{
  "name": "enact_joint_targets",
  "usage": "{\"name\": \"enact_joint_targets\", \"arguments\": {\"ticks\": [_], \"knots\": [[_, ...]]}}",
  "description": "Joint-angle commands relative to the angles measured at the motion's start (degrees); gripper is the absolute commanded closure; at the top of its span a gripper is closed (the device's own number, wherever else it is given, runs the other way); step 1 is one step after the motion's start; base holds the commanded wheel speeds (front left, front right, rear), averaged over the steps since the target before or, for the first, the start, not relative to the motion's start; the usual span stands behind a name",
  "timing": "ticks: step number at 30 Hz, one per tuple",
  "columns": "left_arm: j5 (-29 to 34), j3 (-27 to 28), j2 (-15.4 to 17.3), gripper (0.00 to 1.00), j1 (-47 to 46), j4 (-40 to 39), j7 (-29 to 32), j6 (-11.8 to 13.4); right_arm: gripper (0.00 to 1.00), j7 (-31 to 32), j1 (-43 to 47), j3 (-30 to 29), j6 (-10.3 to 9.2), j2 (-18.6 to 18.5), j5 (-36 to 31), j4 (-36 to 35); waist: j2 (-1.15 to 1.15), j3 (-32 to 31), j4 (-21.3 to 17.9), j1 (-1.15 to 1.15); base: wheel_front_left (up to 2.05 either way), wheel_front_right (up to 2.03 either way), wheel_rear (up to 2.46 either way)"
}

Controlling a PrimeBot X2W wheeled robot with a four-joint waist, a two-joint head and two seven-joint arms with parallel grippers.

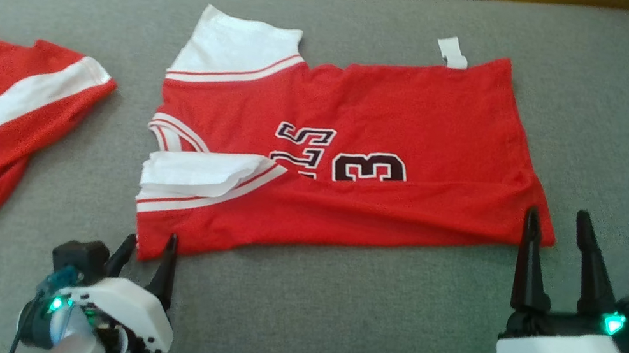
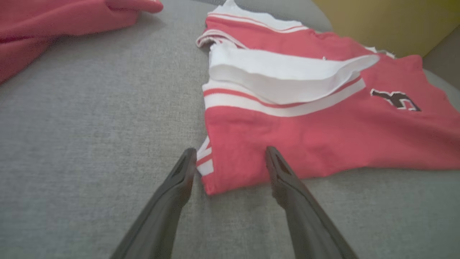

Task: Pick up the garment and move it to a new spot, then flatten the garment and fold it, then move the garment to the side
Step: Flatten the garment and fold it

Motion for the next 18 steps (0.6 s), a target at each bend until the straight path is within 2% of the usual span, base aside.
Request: {"name": "enact_joint_targets", "arguments": {"ticks": [1, 8, 11, 12, 13, 18], "knots": [[0.0, 2.0, 0.3, 0.0, -3.1, 0.4, 0.1, 0.4, 0.0, -0.5, -3.3, 1.4, -0.05, -0.1, -0.2, -2.4, 0.0, 1.1, -1.0, 0.0, 0.0, 0.0, 0.0], [0.9, 1.7, 1.6, 0.0, -7.6, 9.0, 0.4, 1.3, 0.0, -0.5, -4.1, 1.6, -0.05, 0.0, -0.1, -2.6, 0.0, 2.3, -2.6, 0.0, 0.0, 0.0, 0.0], [1.1, 1.1, 1.8, 0.0, -8.8, 11.9, 1.0, 0.8, 0.0, -0.5, -4.2, 1.2, -0.05, 0.0, 0.1, -2.5, 0.0, 2.6, -2.9, 0.0, 0.0, 0.0, 0.0], [1.2, 0.7, 1.8, 0.44, -9.2, 12.7, 1.2, 0.5, 0.0, -0.5, -4.2, 1.1, -0.05, 0.0, 0.1, -2.5, 0.0, 2.6, -3.0, 0.0, 0.0, 0.0, 0.0], [1.5, 0.1, 1.8, 1.0, -9.9, 13.9, 1.2, 0.0, 0.0, -0.5, -4.4, 0.7, -0.05, 0.1, 0.1, -2.1, 0.0, 2.7, -2.9, 0.0, 0.0, 0.0, 0.0], [1.9, 0.9, 2.0, 1.0, -10.7, 12.4, -0.1, 1.1, 0.0, 0.3, -5.4, -1.2, -0.05, 0.1, -0.6, 4.4, 0.0, 2.1, -1.7, 0.0, 0.0, 0.0, 0.0]]}}
